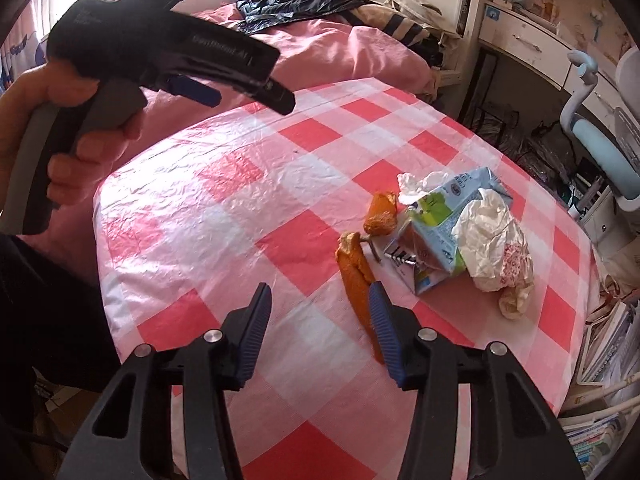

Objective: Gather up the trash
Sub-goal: 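Lift the snack stick with the right gripper while the left grasps the orange piece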

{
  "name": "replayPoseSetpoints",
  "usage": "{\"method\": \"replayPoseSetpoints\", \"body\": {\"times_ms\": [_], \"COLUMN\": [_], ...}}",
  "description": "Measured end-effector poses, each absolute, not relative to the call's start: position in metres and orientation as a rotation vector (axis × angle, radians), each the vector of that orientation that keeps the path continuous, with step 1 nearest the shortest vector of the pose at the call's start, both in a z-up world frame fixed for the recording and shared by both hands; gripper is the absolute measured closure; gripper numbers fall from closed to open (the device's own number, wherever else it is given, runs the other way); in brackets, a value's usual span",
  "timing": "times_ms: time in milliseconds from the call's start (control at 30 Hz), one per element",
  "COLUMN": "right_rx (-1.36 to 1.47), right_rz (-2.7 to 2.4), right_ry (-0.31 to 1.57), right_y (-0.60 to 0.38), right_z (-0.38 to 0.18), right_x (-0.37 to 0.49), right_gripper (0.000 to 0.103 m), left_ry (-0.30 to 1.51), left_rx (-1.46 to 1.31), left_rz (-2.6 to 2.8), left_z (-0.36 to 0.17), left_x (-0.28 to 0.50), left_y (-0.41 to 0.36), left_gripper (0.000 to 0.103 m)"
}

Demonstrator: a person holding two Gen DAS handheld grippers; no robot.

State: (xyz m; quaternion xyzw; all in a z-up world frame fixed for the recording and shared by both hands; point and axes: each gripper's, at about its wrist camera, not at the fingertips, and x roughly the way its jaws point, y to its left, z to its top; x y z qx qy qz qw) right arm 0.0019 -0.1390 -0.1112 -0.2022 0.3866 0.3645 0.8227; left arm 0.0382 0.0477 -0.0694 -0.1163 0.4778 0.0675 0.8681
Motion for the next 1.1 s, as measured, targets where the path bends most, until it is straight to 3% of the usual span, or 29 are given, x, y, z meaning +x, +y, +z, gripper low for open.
{"method": "replayPoseSetpoints", "body": {"times_ms": [467,667,800,1000,1100], "right_rx": [-0.431,-0.459,-0.444,-0.406,-0.39], "right_rz": [0.734,0.752,0.761,0.772,0.776], "right_ry": [0.872,0.913,0.949,0.967,0.972], "right_y": [-0.143,-0.152,-0.168,-0.18,-0.179], "right_z": [-0.131,-0.134,-0.134,-0.135,-0.135], "right_x": [0.036,0.033,0.031,0.033,0.036], "right_gripper": [0.053,0.076,0.076,0.076,0.076], "left_ry": [1.096,1.111,1.133,1.12,1.104], "left_rx": [-0.197,-0.206,-0.214,-0.178,-0.108], "left_rz": [0.04,0.046,0.045,0.033,0.004], "left_z": [-0.101,-0.11,-0.12,-0.124,-0.122], "left_x": [0.061,0.074,0.083,0.091,0.09], "left_y": [-0.001,-0.015,-0.025,-0.045,-0.059], "left_gripper": [0.007,0.007,0.008,0.022,0.05]}}
